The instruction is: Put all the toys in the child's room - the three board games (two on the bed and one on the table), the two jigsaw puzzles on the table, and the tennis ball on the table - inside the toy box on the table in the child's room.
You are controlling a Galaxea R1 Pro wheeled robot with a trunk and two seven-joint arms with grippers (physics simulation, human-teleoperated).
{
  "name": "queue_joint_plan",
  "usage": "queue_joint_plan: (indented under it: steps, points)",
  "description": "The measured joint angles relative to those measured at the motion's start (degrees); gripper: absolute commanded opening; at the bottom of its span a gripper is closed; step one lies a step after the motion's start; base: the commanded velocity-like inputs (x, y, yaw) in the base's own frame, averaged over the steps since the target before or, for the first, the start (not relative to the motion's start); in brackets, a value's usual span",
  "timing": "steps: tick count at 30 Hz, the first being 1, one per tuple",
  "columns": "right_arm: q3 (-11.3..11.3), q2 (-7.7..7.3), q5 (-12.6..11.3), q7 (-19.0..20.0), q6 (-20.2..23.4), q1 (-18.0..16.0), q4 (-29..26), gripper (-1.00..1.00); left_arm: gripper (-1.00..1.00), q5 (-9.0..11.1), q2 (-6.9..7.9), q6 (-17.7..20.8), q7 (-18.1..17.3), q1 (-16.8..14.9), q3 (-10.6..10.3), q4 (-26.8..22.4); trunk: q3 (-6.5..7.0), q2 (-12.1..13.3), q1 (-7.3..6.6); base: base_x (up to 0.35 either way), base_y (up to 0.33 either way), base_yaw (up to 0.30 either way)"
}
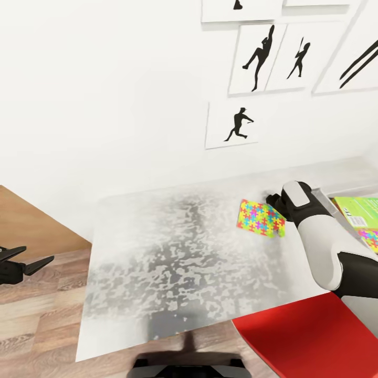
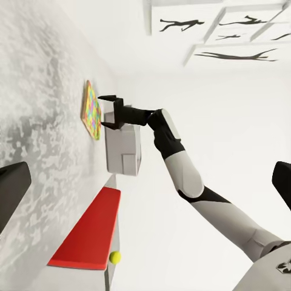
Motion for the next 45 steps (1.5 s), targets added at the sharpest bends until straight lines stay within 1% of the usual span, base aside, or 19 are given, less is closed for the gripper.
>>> queue_joint_plan:
  steps: [14,32,45]
  points:
    - [0.01,0.09,-0.01,0.02,0.00,-0.01,0.00,1.00,1.00,0.01,0.01,0.00,0.02,0.00,0.00,0.00,0.00,0.01,0.02,-0.072,0.112,0.000]
    - [0.07,0.32,0.03,-0.04,0.01,0.00,0.00,1.00,1.00,0.01,0.01,0.00,0.00,0.01,0.01,-0.03,0.00,0.01,0.01,-0.129,0.253,0.000]
    - [0.10,0.38,0.03,-0.05,-0.01,0.00,0.00,1.00,1.00,0.01,0.01,0.00,0.00,0.01,0.00,-0.01,0.01,0.01,0.02,-0.206,0.195,0.000]
